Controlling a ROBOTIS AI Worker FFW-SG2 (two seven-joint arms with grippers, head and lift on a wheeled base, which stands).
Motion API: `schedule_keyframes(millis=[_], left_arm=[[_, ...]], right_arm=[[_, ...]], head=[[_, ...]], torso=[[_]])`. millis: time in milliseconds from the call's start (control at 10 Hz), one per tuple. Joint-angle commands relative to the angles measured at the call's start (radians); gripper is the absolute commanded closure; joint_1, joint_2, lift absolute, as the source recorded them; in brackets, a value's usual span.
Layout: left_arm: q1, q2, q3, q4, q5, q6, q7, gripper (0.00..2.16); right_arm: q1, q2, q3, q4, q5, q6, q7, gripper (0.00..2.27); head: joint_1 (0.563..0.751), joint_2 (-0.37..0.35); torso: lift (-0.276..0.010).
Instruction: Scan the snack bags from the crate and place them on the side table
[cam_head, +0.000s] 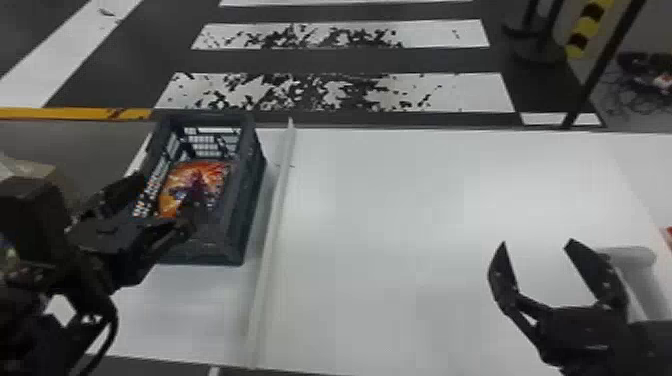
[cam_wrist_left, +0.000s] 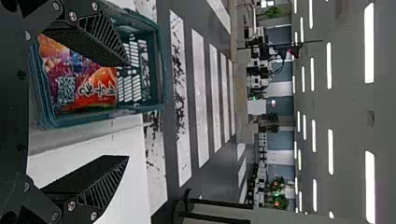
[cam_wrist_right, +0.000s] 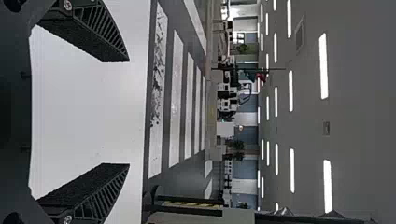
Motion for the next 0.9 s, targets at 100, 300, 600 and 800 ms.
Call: schedule_keyframes(millis=[100, 300, 600, 800], left_arm=[[-0.137, 0.145, 0.124, 0.054, 0.028, 0.144, -0.065, 0.19], [-0.248, 0.279, 0.128, 0.196, 0.005, 0.147, -0.123, 0.18], [-0.506, 0.300, 0.004, 0.424, -0.234, 0.165, -0.329, 0.14], [-0.541, 0.308, -0.005, 0.492, -0.305, 0.162, -0.416, 0.13]], right_arm=[[0.001, 0.000, 0.002, -0.008, 0.001, 0.034, 0.000, 0.07], [0.012, 0.000, 0.017, -0.018, 0.014, 0.077, 0.000, 0.07], [0.023, 0.001, 0.032, -0.035, 0.035, 0.111, 0.000, 0.07], [0.007, 0.001, 0.068, -0.034, 0.057, 0.147, 0.000, 0.07]], head=[[0.695, 0.171], [0.695, 0.234], [0.695, 0.286], [0.695, 0.276]], torso=[[-0.094], [-0.094], [-0.094], [-0.094]])
